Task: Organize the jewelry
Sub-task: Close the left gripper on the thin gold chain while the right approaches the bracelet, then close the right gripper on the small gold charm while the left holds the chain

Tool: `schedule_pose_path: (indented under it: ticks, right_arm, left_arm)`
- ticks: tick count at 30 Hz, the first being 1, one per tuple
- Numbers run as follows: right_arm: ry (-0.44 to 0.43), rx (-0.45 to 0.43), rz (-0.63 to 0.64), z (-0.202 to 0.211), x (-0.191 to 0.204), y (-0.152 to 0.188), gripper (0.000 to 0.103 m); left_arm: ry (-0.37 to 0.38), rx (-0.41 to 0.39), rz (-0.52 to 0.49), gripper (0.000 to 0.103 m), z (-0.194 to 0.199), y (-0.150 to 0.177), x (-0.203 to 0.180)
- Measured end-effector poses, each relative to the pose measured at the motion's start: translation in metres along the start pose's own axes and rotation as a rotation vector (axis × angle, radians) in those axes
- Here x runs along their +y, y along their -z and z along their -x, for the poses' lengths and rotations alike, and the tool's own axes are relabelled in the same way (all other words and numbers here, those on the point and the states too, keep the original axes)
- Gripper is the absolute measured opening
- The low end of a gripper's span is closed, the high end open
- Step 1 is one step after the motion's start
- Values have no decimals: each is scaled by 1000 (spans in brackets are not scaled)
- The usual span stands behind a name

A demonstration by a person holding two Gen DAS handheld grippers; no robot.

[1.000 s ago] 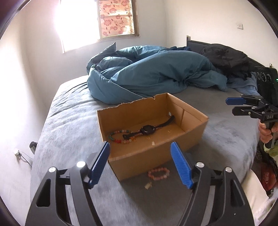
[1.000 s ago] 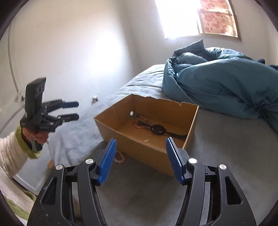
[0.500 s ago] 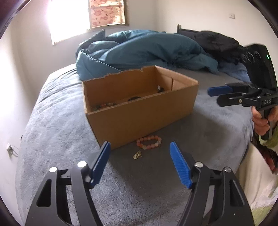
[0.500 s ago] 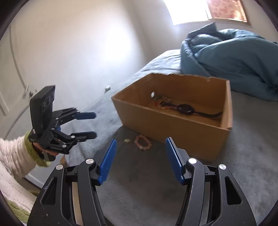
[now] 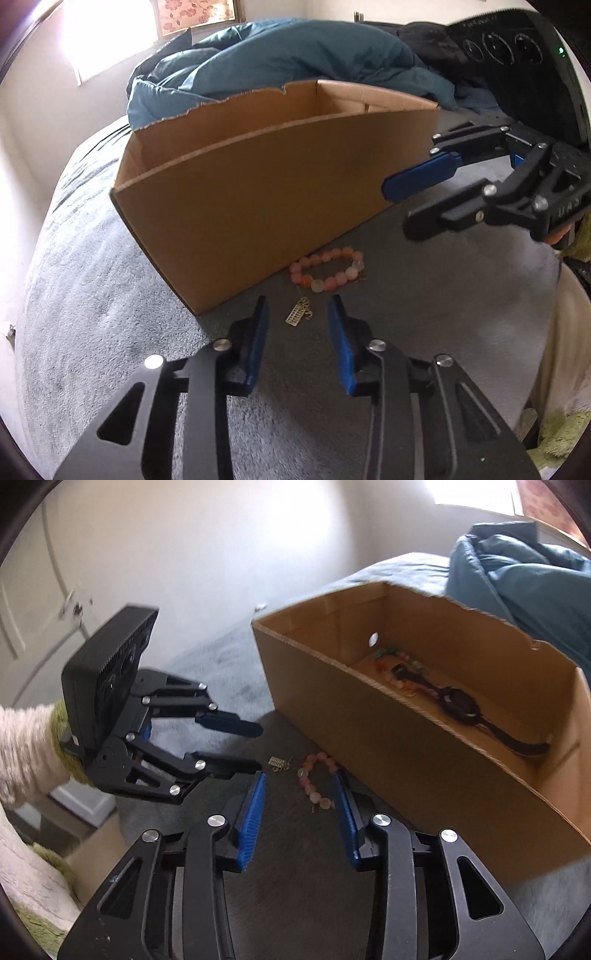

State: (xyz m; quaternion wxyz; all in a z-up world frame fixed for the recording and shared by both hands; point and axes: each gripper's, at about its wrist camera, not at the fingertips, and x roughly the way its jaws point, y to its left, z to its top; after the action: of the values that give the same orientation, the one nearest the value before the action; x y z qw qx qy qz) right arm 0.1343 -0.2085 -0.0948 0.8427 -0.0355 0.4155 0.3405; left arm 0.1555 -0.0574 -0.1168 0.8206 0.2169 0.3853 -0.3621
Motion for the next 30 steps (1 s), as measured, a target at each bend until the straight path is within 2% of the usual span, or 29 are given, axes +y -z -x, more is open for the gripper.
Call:
schedule_pose_path:
  ticks: [5,11,15,20,25,30]
  right_arm:
    - [-2,61,62,-24,7,-1,29]
    - [5,101,68,-36,5,-2,24]
    - [-6,95,64,-36,4,-3,23]
    - [-12,86,51,-33,4,-2,23]
    - [-15,82,48,-34,5,-2,22]
    - [-22,76,52,-35,7,-4,22]
  left_arm:
    - [-6,25,-14,23,-13,2,1]
    - [-8,42,-32,18,-23,2,0]
    - [-2,51,-27,17,-26,1,2]
    - [17,50,-32,2,-28,-2,4]
    - [34,36,-8,1,-23,-1,12]
    - [13,38,6,1,-17,4,20]
